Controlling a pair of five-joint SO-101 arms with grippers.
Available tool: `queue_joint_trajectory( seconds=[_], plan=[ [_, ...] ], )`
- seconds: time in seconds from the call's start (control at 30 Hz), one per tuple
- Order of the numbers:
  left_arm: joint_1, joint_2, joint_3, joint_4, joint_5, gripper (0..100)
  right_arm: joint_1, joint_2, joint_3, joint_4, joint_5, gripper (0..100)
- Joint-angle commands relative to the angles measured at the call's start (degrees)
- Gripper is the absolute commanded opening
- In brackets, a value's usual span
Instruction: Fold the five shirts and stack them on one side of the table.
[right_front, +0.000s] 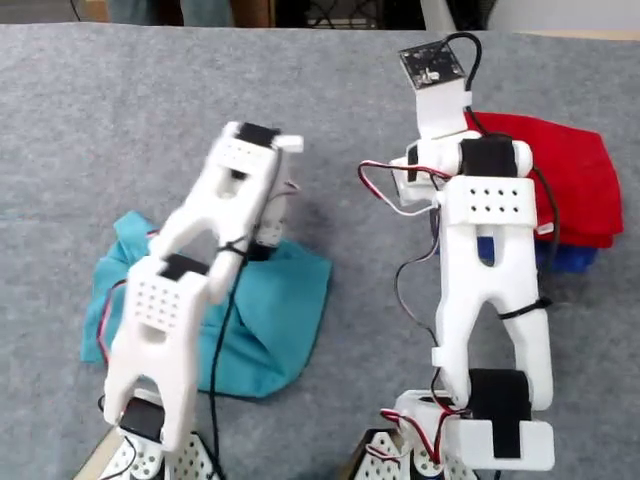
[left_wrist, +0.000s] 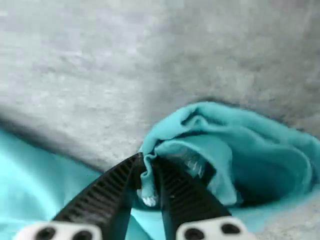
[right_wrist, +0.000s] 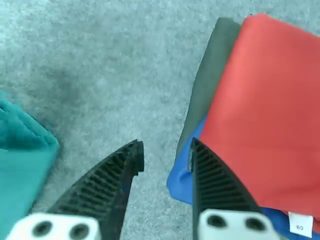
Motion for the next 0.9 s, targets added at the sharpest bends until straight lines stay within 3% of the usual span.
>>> queue_joint_trajectory(
  seconds=[0.0, 0.2, 0.43, 0.53, 0.67, 0.87],
  plan=[
    [-7.16, -16.62, 0.04, 0.88, -5.54, 3, 0.97, 0.13, -0.22, -0.88, 0.00, 15.9],
    [-31.16, -50.90, 14.29, 0.79, -19.25, 3, -3.60, 0.22, -0.22, -2.55, -0.35, 16.3],
    [-66.59, -81.32, 34.51, 0.53, -44.13, 3, -22.77, 3.21, -1.98, -4.40, -4.40, 16.3],
    [-79.34, -87.03, 41.54, -1.76, -51.87, 3, -31.38, 10.15, -6.37, -4.92, -7.56, 16.3],
    [-92.79, -88.97, 47.87, -8.79, -56.26, 3, -40.79, 23.43, -19.03, -4.57, -10.81, 16.3],
    [-101.41, -88.97, 58.33, -17.41, -60.48, 3, -48.18, 47.25, -46.90, -1.41, -10.55, 16.3]
  ],
)
